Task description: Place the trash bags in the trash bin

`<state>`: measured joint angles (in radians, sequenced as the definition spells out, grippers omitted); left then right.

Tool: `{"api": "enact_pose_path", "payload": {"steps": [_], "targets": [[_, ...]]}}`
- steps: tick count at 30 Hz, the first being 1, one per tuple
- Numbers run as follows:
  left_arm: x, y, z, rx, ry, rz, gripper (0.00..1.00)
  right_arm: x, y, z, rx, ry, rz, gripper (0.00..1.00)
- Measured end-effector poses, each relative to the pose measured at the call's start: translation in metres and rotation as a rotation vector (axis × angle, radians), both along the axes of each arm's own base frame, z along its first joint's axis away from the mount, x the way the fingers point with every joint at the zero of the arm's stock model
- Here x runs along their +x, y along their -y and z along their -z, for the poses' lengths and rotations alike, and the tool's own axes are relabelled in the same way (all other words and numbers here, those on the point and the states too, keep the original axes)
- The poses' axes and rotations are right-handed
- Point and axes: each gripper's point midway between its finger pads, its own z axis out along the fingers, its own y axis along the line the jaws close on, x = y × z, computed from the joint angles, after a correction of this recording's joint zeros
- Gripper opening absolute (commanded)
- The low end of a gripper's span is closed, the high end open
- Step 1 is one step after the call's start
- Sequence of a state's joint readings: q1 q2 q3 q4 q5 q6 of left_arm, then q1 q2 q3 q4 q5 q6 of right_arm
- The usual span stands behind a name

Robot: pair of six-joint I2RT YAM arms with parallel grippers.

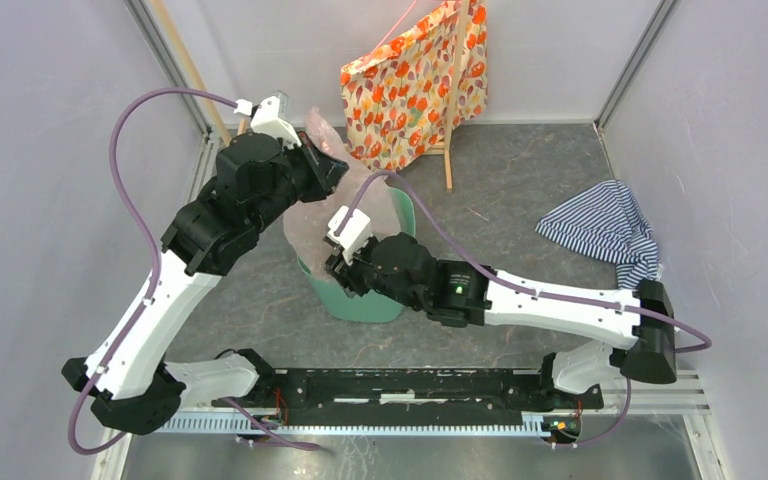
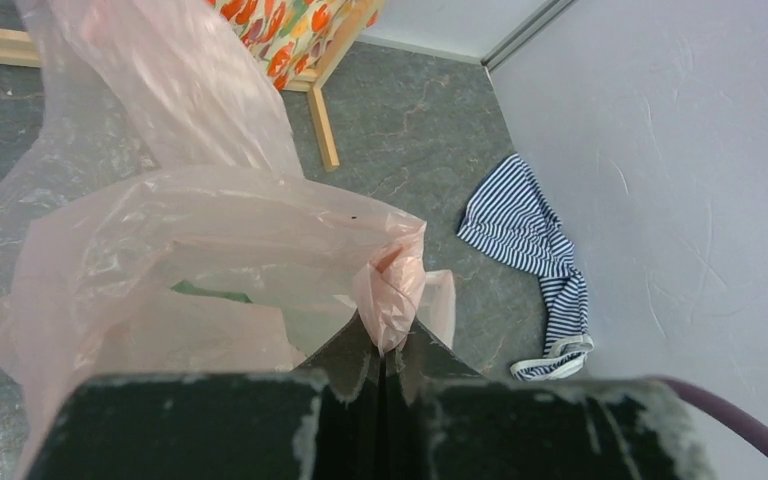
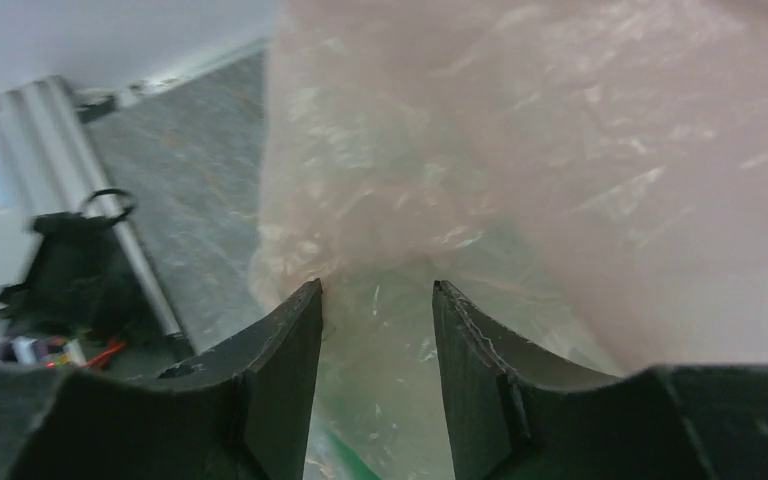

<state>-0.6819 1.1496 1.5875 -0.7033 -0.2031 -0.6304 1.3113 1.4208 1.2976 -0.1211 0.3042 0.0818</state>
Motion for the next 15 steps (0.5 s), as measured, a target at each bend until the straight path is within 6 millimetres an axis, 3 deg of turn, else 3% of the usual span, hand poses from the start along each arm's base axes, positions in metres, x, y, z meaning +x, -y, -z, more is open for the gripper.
{"api": "enact_pose_path", "payload": {"steps": [5,9,15], "targets": [[-0.005,-0.005,0.001,-0.004,0.000,-0.004,0.02,0.028,0.016,0.037,-0.067,-0.028,0.138,0.51],[-0.018,-0.015,0.016,-0.013,-0.024,-0.013,0.02,0.035,0.022,0.040,-0.065,-0.029,0.183,0.55],[-0.035,-0.027,0.046,-0.012,-0.079,-0.024,0.02,0.030,0.026,0.034,-0.069,-0.024,0.160,0.73]]}}
